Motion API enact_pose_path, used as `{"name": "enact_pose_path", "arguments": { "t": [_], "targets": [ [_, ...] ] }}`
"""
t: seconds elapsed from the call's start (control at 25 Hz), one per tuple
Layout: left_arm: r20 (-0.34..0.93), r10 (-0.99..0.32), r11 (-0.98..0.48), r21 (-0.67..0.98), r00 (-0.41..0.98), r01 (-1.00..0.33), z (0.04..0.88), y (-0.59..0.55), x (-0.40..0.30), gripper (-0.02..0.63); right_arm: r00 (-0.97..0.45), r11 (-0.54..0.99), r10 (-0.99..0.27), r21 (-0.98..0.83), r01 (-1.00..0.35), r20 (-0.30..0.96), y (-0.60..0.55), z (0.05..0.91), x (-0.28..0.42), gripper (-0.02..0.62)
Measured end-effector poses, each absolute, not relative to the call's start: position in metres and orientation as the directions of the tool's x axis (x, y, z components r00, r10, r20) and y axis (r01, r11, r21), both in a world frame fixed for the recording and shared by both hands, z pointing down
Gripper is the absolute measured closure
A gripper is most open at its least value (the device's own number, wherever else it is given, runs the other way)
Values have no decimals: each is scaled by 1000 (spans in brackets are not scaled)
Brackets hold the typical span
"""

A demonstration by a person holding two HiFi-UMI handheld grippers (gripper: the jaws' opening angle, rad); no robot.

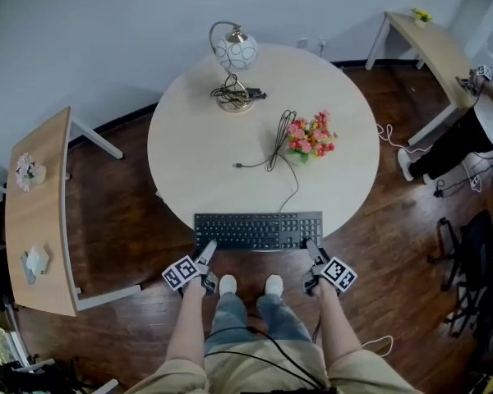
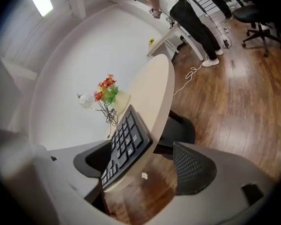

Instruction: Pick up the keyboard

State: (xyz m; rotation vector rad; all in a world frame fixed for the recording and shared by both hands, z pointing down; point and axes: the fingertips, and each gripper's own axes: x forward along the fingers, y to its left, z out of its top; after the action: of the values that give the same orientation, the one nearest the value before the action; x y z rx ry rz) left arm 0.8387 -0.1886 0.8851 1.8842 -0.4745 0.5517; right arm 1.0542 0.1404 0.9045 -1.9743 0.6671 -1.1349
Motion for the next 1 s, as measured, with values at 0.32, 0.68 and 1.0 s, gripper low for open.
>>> {"name": "enact_pose_path", "arguments": {
  "t": [0.32, 0.68, 1.0],
  "targets": [
    [445, -87, -212, 866, 891, -453, 894, -203, 867, 215, 497, -483, -764, -875, -18, 411, 118, 914, 1072, 248],
    [432, -8, -207, 882, 902, -424, 886, -192, 864, 418, 510, -538, -723, -843, 9, 467, 121, 914, 1067, 329],
    [294, -18, -181, 939, 956, -292, 842, -187, 854, 515, 575, -495, -720, -868, -34, 388, 121, 871, 1065, 427]
  ]
}}
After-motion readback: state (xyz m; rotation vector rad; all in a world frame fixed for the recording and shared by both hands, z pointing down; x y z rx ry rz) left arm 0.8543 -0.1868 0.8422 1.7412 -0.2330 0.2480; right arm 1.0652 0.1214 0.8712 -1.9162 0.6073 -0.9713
